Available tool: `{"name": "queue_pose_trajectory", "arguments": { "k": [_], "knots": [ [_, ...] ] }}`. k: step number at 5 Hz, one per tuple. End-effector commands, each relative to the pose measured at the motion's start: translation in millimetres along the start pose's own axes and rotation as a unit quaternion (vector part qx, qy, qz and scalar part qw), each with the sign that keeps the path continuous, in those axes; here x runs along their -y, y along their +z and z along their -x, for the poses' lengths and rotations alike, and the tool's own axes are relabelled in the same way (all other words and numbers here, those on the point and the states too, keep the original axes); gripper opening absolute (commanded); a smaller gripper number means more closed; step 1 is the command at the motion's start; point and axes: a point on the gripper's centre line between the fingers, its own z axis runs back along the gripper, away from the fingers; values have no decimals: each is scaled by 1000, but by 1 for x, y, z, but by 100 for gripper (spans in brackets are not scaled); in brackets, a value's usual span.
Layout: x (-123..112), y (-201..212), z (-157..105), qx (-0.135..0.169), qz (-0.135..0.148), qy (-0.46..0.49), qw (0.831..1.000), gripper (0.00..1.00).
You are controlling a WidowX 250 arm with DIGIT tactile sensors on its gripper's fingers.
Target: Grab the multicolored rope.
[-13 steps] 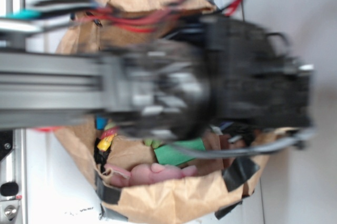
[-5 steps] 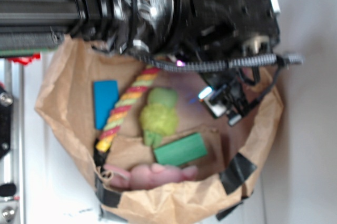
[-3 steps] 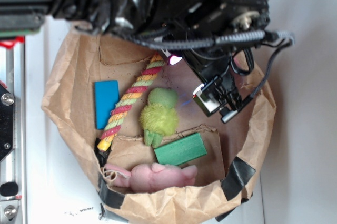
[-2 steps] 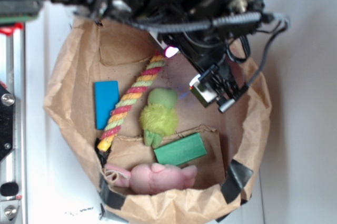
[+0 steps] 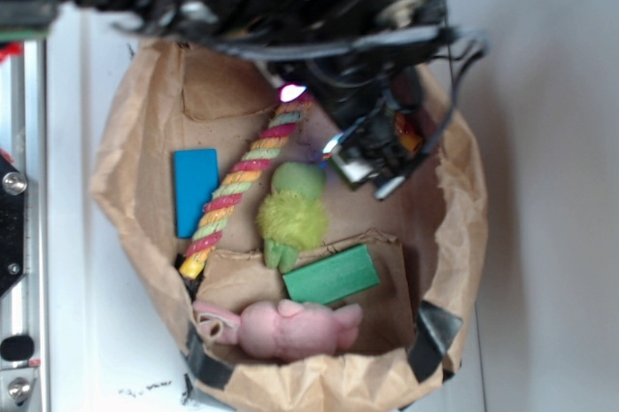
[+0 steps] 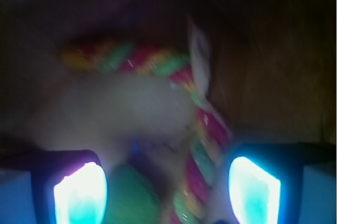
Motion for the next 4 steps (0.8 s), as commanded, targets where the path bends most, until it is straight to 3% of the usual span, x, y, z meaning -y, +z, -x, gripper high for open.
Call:
{"name": "queue_pose_trajectory", "arguments": {
  "k": [1, 4],
  "knots": [
    [11, 11, 22, 81, 37, -6, 996, 100],
    [23, 15, 7, 85, 48, 21, 995, 100]
  ]
}}
